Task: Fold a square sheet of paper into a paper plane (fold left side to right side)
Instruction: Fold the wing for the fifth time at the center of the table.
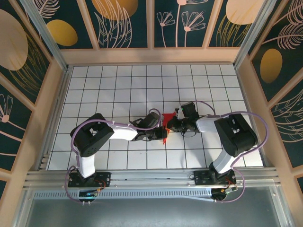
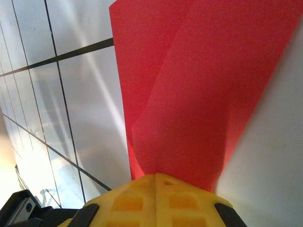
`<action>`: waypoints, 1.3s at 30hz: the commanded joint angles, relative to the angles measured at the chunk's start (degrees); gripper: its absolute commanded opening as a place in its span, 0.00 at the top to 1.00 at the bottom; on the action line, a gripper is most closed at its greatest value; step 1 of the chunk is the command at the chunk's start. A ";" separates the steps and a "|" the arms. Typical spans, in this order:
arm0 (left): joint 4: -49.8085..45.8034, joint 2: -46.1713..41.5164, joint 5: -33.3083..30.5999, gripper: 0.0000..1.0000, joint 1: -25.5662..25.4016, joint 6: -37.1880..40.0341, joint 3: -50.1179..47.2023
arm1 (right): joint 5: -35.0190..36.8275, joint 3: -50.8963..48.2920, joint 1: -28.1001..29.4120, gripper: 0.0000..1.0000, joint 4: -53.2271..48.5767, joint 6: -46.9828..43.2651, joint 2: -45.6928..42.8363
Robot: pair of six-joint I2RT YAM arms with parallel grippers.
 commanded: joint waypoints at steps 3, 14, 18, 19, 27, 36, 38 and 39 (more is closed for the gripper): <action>-6.79 -2.45 -2.61 1.00 0.39 0.71 -0.84 | 4.32 1.02 0.33 1.00 -6.29 -1.39 2.52; -3.11 -9.57 3.50 1.00 1.10 0.80 -0.48 | 3.66 -1.40 0.33 1.00 -4.57 -0.92 3.06; 0.82 -9.47 9.00 1.00 1.09 -1.18 -2.31 | 3.66 -1.44 0.36 1.00 -4.55 -1.18 3.31; 2.24 -9.13 10.15 1.00 1.10 -1.90 -2.88 | 3.66 -1.45 0.35 1.00 -4.55 -1.26 3.37; 3.17 -5.70 11.54 1.00 1.09 -2.81 -2.87 | 3.77 -1.36 0.37 1.00 -4.71 -1.44 3.68; 3.76 -3.30 11.99 1.00 1.08 -2.89 -3.12 | 4.19 -1.36 0.45 1.00 -5.16 -1.71 3.64; 4.17 -2.86 12.19 1.00 1.01 -3.07 -3.33 | 4.19 -1.36 0.45 1.00 -5.16 -1.71 3.73; 4.32 -2.61 12.40 1.00 1.05 -3.18 -3.43 | 4.27 -1.31 0.47 1.00 -5.15 -1.74 3.74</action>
